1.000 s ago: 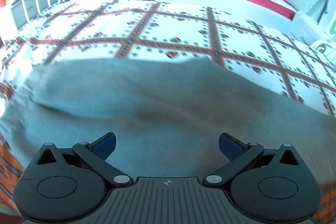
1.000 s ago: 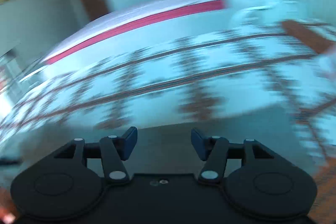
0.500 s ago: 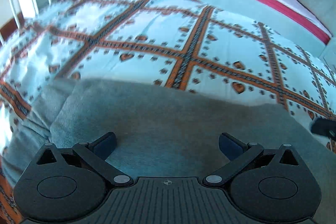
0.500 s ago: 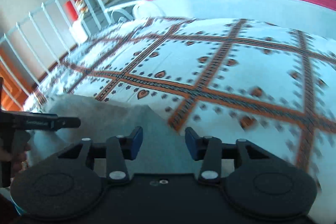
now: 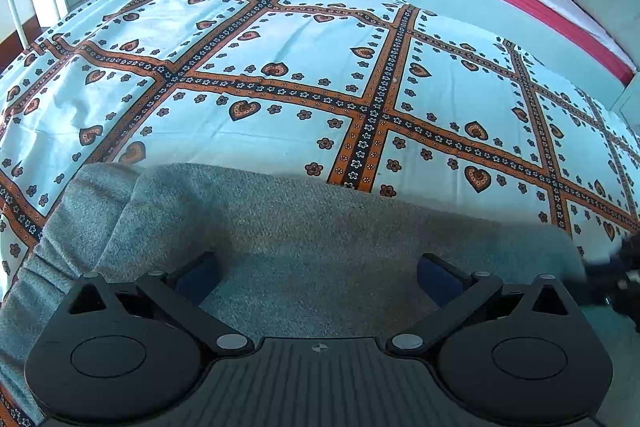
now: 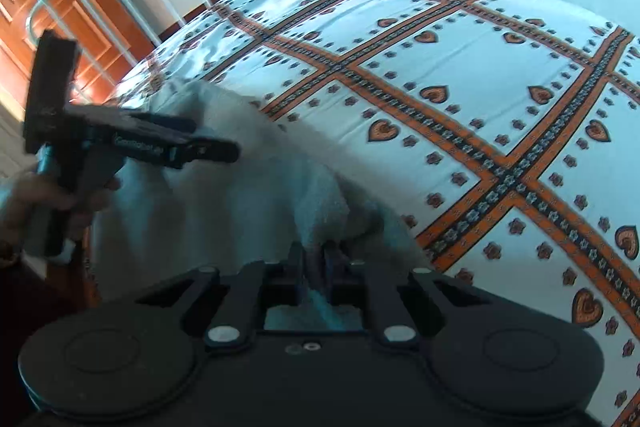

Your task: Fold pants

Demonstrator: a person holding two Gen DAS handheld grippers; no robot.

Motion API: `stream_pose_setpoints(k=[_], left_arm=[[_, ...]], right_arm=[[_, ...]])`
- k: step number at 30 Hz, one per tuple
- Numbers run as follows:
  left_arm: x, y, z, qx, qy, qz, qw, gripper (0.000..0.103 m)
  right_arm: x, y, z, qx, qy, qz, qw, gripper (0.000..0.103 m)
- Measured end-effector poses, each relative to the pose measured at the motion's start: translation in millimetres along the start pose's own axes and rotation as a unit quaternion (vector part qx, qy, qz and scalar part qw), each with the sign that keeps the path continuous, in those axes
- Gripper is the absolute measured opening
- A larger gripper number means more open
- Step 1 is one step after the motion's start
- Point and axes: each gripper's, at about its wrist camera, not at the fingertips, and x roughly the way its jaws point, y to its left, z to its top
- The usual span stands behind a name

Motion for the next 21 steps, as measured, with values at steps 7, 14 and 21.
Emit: stream_pose_setpoints(k=[7, 14, 21], left_arm=[[0, 3, 0, -0.009, -0.001, -0.004, 1.0, 0.103], [2, 1, 1, -0.015, -0.009, 0.005, 0.9998, 0.103], [9, -9, -2, 0.018, -0.006, 0.024, 0.9995, 0.103]], right_arm=[[19, -36, 10, 0.153, -0.057, 0.048, 0.985, 0.035], [2, -23, 4, 0.134, -0.128, -0.017, 0.982, 0.0], [30, -24, -5, 0.135, -0.141, -0.111, 0.975, 0.008]])
